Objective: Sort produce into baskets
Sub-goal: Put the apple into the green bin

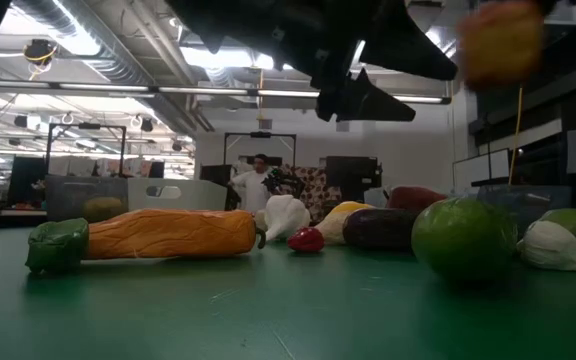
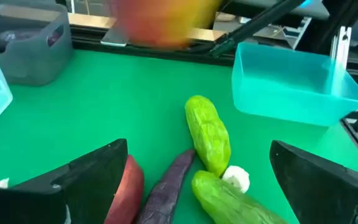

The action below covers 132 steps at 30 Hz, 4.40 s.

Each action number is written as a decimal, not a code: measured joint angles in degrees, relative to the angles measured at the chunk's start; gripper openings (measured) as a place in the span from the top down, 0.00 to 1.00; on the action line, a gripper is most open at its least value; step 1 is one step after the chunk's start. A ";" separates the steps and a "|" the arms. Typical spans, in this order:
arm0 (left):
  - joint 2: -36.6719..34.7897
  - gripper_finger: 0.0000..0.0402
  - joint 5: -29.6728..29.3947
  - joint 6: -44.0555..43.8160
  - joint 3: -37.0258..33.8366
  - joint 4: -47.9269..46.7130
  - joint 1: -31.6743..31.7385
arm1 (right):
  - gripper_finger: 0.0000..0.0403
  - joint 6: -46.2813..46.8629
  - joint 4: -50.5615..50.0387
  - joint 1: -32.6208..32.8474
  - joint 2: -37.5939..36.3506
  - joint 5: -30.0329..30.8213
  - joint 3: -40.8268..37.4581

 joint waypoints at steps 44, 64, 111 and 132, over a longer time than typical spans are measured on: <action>-2.17 0.03 -2.08 -18.41 -0.07 0.40 3.27 | 0.62 69.26 -15.76 51.32 21.16 1.42 1.12; -31.95 0.03 -22.04 -19.11 -2.01 -37.87 -2.57 | 0.56 26.91 -29.34 37.79 14.17 23.45 18.58; -27.92 0.03 -1.20 -6.15 -11.48 -13.40 2.19 | 0.41 -4.82 -28.08 -10.55 24.52 -7.42 15.47; -64.84 0.03 -34.73 -17.53 -36.34 -21.35 -13.76 | 0.41 -6.45 -6.91 -12.78 18.75 -10.47 3.91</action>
